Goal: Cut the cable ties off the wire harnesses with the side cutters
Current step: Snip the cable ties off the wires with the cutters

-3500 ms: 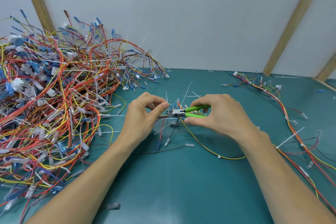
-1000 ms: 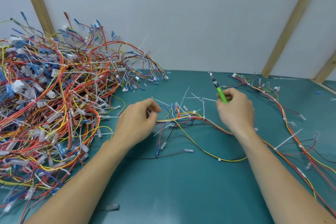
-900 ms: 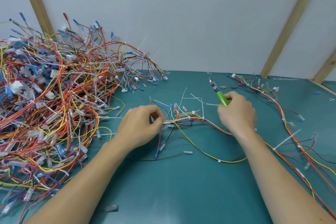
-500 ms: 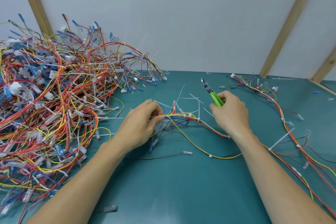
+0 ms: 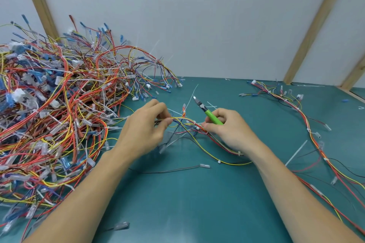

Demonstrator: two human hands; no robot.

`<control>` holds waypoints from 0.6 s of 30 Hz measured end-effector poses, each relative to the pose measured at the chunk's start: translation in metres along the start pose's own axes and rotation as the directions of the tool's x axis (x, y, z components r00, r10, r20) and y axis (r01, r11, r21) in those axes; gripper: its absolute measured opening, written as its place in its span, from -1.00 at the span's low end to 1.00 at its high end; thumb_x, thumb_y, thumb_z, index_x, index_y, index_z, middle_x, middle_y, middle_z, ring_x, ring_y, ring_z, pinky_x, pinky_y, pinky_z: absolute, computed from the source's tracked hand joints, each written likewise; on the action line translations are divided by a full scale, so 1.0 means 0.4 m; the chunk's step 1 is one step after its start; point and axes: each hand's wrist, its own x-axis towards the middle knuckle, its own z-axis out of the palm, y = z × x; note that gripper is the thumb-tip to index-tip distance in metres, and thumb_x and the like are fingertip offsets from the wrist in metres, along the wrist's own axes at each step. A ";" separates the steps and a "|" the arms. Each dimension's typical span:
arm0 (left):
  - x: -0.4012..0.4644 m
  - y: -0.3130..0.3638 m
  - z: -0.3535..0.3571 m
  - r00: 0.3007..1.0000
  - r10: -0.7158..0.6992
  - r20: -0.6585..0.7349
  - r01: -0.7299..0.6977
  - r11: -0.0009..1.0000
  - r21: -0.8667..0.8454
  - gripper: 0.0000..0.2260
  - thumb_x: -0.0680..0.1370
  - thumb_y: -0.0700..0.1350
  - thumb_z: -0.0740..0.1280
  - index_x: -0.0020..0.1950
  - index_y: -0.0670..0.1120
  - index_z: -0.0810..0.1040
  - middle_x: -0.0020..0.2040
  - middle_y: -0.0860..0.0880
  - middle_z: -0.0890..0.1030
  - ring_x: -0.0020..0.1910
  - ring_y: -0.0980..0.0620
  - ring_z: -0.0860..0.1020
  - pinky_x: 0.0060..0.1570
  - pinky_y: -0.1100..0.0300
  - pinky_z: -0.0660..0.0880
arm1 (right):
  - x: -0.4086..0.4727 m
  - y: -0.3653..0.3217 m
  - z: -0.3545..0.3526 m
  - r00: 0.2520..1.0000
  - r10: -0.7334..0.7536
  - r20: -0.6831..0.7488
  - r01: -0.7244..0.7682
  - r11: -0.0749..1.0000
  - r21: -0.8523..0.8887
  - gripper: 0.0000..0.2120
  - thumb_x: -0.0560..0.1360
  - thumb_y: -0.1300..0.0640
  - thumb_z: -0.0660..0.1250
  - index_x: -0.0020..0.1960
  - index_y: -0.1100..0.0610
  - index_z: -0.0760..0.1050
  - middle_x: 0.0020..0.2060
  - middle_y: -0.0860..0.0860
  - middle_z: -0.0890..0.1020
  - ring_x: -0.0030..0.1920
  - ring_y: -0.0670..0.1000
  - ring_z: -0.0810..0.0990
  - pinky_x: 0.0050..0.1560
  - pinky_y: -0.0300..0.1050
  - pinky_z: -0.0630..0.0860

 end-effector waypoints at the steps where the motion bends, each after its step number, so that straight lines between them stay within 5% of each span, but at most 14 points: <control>1: -0.003 0.001 0.000 1.000 -0.019 0.024 0.019 1.000 0.004 -0.83 0.55 0.01 0.41 -0.18 0.03 0.50 -0.18 0.12 0.53 -0.16 0.08 0.53 -0.11 -0.01 0.51 | 0.000 0.003 0.004 1.000 0.009 0.014 -0.009 0.999 -0.044 -0.90 0.48 0.13 0.52 -0.12 0.06 0.60 -0.27 -0.05 0.72 -0.23 0.01 0.63 -0.04 -0.07 0.51; 4: -0.012 0.015 0.015 0.992 -0.116 0.059 0.109 0.989 0.104 -0.65 0.53 0.29 0.31 -0.25 0.05 0.46 -0.21 0.12 0.54 -0.17 0.12 0.51 -0.15 0.08 0.46 | 0.000 0.009 0.016 0.999 0.027 0.045 -0.024 0.997 -0.078 -0.89 0.48 0.06 0.53 -0.11 0.05 0.61 -0.34 -0.09 0.69 -0.27 -0.05 0.58 -0.05 -0.03 0.51; 8: -0.009 0.036 0.029 0.996 -0.073 -0.045 0.078 0.989 0.126 -0.80 0.50 0.18 0.41 -0.07 0.08 0.53 -0.09 0.16 0.52 -0.03 0.09 0.51 -0.03 0.07 0.44 | -0.005 -0.001 0.020 0.997 0.028 0.067 -0.024 0.998 -0.066 -0.88 0.49 0.04 0.51 -0.11 0.05 0.60 -0.31 -0.05 0.70 -0.26 -0.04 0.61 -0.04 -0.01 0.53; 10: -0.007 0.035 0.031 0.997 -0.069 0.033 0.062 0.982 0.179 -0.81 0.52 0.15 0.41 0.06 0.10 0.60 -0.06 0.19 0.52 0.05 0.08 0.51 0.01 0.09 0.38 | -0.009 -0.005 0.019 0.996 0.025 0.084 -0.022 0.999 -0.038 -0.88 0.50 0.05 0.50 -0.13 0.05 0.60 -0.35 -0.04 0.70 -0.31 -0.07 0.60 -0.15 -0.08 0.50; 13: -0.007 0.025 0.034 0.960 -0.199 0.197 0.181 0.978 0.105 -0.87 0.57 0.08 0.36 0.07 0.14 0.65 -0.23 0.23 0.58 -0.09 0.11 0.58 -0.05 0.13 0.45 | -0.013 -0.009 0.014 0.995 0.026 0.098 -0.028 0.999 0.024 -0.89 0.49 0.08 0.50 -0.11 0.09 0.61 -0.37 -0.01 0.68 -0.35 -0.07 0.57 -0.25 -0.16 0.43; 18: -0.002 -0.001 0.020 0.873 -0.183 0.451 0.272 0.952 -0.139 -0.78 0.64 -0.16 0.30 0.06 0.11 0.69 -0.36 0.14 0.57 -0.36 0.14 0.45 -0.24 0.21 0.40 | -0.020 -0.018 0.013 0.992 -0.008 0.126 0.000 0.998 0.060 -0.89 0.47 0.13 0.53 -0.08 0.09 0.60 -0.31 -0.01 0.68 -0.27 -0.02 0.59 -0.09 -0.06 0.51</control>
